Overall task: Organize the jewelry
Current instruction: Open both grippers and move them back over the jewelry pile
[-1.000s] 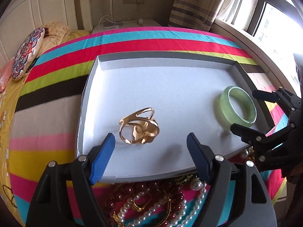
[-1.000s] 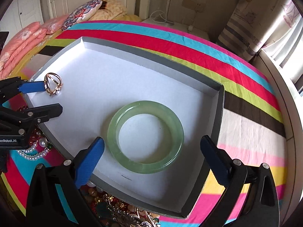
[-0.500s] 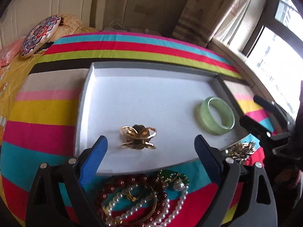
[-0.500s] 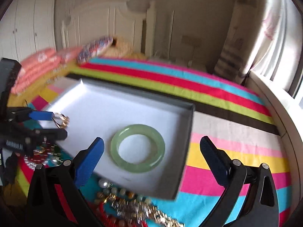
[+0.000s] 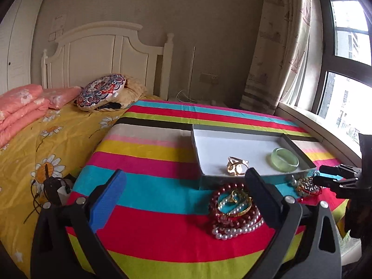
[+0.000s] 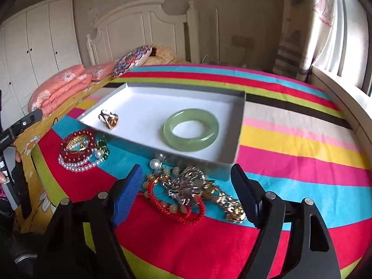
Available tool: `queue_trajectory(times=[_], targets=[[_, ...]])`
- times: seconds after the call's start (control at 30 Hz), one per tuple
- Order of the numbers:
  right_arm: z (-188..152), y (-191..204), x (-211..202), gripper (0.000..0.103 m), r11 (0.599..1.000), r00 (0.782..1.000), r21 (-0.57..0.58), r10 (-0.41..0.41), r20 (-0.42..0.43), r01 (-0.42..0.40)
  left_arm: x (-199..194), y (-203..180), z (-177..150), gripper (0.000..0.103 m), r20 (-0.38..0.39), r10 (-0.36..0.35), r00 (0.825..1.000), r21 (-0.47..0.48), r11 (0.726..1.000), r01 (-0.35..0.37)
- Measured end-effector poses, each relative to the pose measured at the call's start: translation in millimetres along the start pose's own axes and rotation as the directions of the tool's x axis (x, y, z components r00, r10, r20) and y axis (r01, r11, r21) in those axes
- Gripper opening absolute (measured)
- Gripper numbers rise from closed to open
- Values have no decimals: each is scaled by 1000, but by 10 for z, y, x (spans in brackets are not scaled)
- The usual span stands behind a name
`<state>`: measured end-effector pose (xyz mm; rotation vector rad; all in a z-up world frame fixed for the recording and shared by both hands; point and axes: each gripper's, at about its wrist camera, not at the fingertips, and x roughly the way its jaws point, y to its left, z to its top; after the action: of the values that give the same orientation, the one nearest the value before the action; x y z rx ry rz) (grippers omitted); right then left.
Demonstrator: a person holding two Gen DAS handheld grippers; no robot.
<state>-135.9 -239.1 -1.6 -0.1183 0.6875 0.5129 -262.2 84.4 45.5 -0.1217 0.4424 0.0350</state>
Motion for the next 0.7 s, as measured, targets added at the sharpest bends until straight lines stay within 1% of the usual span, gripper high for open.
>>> queue_trajectory(times=[0.03, 0.1, 0.2, 0.27, 0.33, 0.37, 0.4, 0.43, 0.47, 0.5, 0.57, 0.6, 0.7], targets=[[-10, 28, 41, 71, 1000, 1000, -6, -6, -14, 6, -15, -52, -30, 101, 7, 3, 1000, 6, 1000, -3], [-31, 36, 99, 63, 1000, 1000, -6, -17, -26, 17, -45, -98, -93, 101, 18, 10, 1000, 13, 1000, -10], [-33, 13, 138, 58, 1000, 1000, 18, -8, -27, 8, 10, -186, -142, 101, 4, -6, 1000, 27, 1000, 6], [-36, 35, 148, 57, 1000, 999, 4, -21, -27, 21, 43, -277, -164, 101, -3, -18, 1000, 47, 999, 18], [-53, 54, 150, 49, 999, 999, -19, -46, -21, 45, 79, -364, -193, 101, -14, -26, 1000, 81, 996, 27], [-57, 53, 147, 44, 998, 999, -24, -51, -18, 51, 93, -396, -209, 101, -20, -25, 999, 92, 995, 27], [-63, 47, 138, 38, 999, 999, -23, -46, -15, 45, 106, -440, -222, 101, -27, -24, 999, 100, 995, 26], [-69, 44, 126, 35, 999, 999, -22, -41, -10, 41, 128, -469, -239, 101, -38, -22, 999, 110, 994, 26], [-73, 46, 106, 24, 999, 999, -25, -42, -1, 42, 146, -481, -247, 101, -45, -19, 999, 117, 993, 24], [-83, 53, 79, 20, 998, 999, -29, -52, 12, 52, 157, -492, -257, 101, -50, -16, 999, 123, 992, 22], [-110, 43, 17, 19, 999, 998, -19, -44, 36, 45, 176, -507, -279, 101, -61, -19, 998, 127, 992, 27], [-124, 37, -25, 15, 999, 998, -11, -37, 54, 37, 189, -509, -286, 101, -69, -23, 997, 128, 991, 32], [-141, 10, -134, 13, 999, 995, 12, -31, 98, 30, 282, -541, -318, 101, -122, -44, 992, 122, 991, 59]])
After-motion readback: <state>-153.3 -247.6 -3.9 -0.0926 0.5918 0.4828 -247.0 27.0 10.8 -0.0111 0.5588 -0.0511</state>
